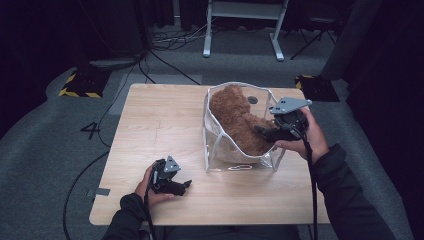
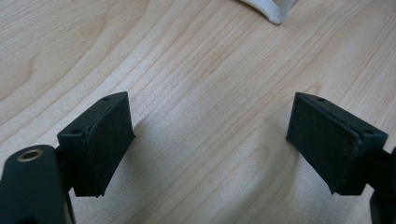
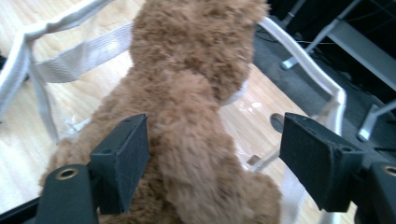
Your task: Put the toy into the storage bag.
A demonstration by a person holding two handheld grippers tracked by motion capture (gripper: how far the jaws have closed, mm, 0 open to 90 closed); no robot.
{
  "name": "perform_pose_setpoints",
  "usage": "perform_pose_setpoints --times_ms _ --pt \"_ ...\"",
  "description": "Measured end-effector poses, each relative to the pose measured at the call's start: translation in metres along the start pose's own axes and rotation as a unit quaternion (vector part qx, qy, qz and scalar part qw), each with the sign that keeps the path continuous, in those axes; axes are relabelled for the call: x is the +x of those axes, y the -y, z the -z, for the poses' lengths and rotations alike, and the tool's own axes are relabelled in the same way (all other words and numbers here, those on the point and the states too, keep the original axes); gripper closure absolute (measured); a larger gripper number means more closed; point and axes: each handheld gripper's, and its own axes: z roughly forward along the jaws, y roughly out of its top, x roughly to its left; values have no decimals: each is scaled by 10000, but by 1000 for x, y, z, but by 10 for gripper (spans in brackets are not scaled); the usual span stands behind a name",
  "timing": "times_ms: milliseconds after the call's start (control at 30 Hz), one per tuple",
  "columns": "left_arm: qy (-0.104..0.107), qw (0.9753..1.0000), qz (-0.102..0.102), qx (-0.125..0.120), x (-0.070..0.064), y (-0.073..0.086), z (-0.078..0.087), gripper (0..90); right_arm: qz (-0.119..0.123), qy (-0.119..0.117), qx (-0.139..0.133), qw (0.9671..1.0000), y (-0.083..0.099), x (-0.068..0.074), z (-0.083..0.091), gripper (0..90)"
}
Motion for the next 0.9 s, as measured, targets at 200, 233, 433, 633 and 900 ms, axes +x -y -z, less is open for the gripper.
perform_pose_setpoints --times_ms 200,233,433,633,900 --pt "1 10000 0 -1 0 0 0 145 -56 79 -10 10000 8 -8 10 248" --pt "-1 10000 2 -2 0 0 0 145 -96 88 -23 9999 9 -8 12 248" --pt "0 10000 15 -1 0 0 0 145 -82 141 -15 9999 14 -12 19 248" --pt "-2 10000 14 5 0 0 0 145 -61 187 -17 9998 20 -16 28 247" --pt "-2 10000 14 5 0 0 0 145 -31 301 -8 9995 26 -17 38 248"
